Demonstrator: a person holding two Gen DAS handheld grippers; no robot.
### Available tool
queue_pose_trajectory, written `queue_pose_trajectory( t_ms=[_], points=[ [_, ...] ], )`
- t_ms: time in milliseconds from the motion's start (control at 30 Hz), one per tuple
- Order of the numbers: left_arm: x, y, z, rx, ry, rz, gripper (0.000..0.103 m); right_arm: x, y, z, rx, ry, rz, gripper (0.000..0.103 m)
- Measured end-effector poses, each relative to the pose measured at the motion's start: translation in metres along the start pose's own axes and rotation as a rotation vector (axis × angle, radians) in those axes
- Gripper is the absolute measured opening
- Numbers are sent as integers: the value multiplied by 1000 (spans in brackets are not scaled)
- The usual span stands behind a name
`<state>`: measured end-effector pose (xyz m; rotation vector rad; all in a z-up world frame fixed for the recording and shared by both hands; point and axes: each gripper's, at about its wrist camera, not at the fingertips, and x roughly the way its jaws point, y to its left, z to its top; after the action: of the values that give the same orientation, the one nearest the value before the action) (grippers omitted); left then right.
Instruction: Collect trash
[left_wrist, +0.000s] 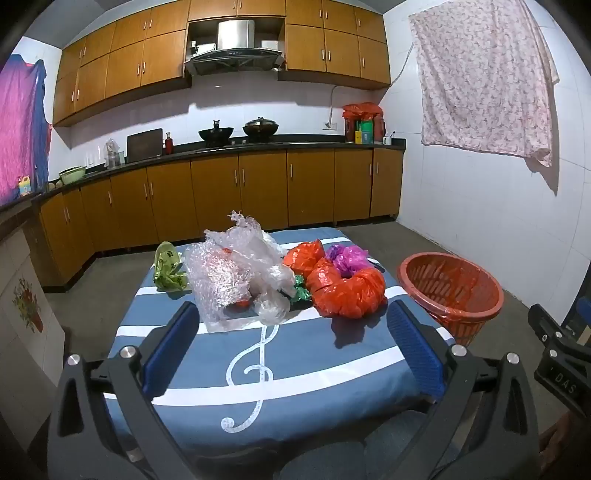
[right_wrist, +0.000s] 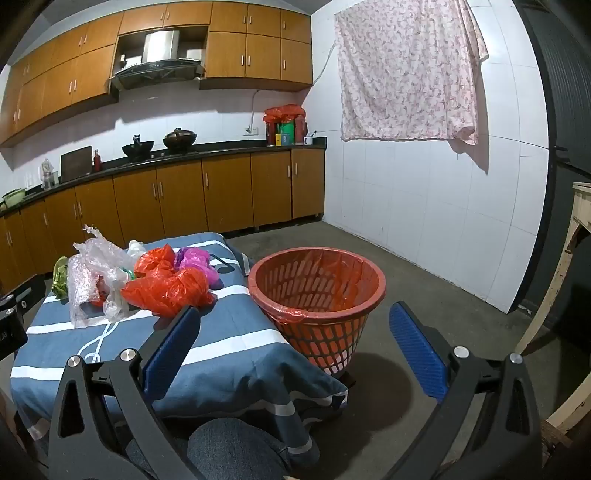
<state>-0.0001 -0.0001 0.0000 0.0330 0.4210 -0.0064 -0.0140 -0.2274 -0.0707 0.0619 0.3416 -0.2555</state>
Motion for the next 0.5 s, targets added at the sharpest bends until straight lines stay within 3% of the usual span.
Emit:
queue_pose_trajectory(
  t_ms=[500],
  points=[
    [-1, -2, -1, 0, 5, -3, 99, 0, 1, 1, 1, 0, -1, 101]
  ],
)
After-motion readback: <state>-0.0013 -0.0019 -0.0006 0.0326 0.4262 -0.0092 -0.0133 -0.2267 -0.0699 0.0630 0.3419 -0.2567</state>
